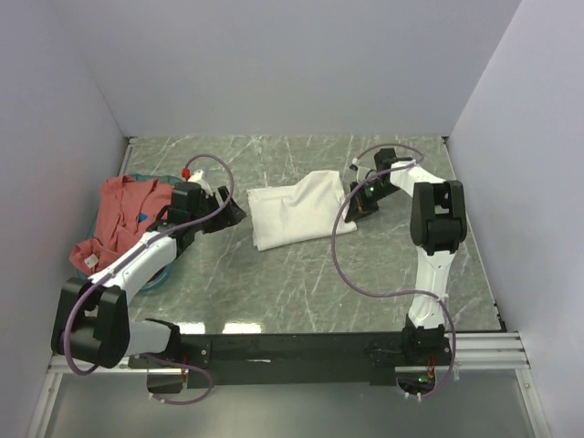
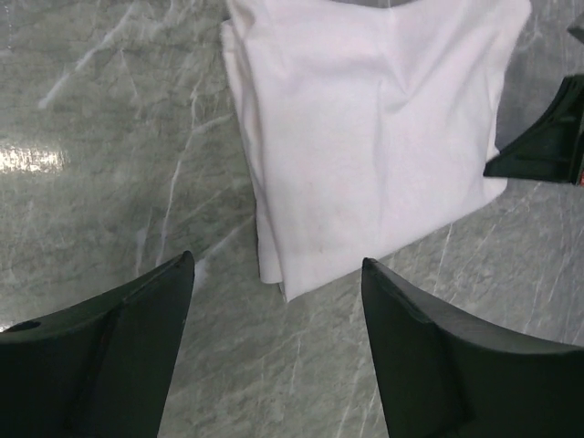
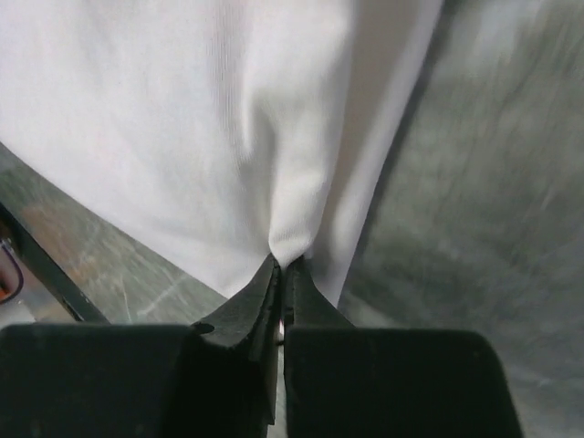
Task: Fold and stack the t-shirts
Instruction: Fold the tshirt
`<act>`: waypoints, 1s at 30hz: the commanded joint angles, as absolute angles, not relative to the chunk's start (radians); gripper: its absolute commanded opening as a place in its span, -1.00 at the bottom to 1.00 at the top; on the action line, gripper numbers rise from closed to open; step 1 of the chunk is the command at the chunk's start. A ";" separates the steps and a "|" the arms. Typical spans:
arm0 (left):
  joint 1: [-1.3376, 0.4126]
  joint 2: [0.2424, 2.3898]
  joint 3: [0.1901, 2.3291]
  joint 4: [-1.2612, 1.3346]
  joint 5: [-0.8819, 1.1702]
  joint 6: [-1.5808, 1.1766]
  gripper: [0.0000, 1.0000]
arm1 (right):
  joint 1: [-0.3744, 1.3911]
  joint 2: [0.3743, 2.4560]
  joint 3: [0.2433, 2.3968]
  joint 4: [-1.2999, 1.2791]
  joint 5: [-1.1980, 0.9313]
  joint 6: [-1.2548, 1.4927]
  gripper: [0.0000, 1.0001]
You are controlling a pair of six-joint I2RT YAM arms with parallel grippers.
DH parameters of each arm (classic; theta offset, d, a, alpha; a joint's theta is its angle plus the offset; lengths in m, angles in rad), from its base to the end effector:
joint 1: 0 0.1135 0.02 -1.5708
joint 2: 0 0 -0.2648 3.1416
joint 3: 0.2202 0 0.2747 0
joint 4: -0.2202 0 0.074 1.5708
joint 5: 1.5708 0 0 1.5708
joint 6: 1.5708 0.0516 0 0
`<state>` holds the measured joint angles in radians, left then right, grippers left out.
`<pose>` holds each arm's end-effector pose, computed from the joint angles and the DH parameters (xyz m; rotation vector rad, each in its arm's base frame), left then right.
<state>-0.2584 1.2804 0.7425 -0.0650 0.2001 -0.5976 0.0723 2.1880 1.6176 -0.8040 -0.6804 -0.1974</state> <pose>0.2949 -0.0886 0.2108 -0.2621 2.2320 -0.6946 0.4500 0.0651 0.1233 -0.4651 2.7145 0.9554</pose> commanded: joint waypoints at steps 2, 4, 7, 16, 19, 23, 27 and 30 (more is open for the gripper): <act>-0.256 1.324 0.805 -0.008 0.213 -0.607 0.52 | 0.032 2.016 1.467 -0.848 -0.575 -0.274 -1.00; -0.259 1.371 0.848 0.053 0.279 -0.609 0.40 | 0.021 1.976 1.376 -0.853 -0.543 -0.317 -1.00; -0.276 1.434 0.909 0.089 0.334 -0.617 0.35 | 0.005 1.927 1.306 -0.888 -0.548 -0.385 -0.41; -0.348 1.592 1.032 0.186 0.364 -0.666 0.33 | -0.089 1.726 1.351 -0.752 -0.471 -0.396 0.37; -0.348 1.679 1.097 0.163 0.293 -0.667 0.28 | -0.109 1.878 1.492 -0.718 -0.618 -0.286 0.34; -0.348 1.781 1.207 0.072 0.241 -0.629 0.29 | -0.097 2.061 1.701 -0.736 -0.735 -0.151 0.17; -0.341 1.857 1.288 0.025 0.225 -0.581 0.30 | -0.095 2.149 1.781 -0.701 -0.785 -0.071 0.17; -0.333 1.900 1.319 0.012 0.255 -0.571 0.30 | -0.094 2.206 1.830 -0.716 -0.822 -0.041 0.16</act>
<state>-0.3416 1.8767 1.2579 0.0326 0.2527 -0.6094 -0.1005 2.1975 1.7550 -0.7158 -0.7376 -0.1173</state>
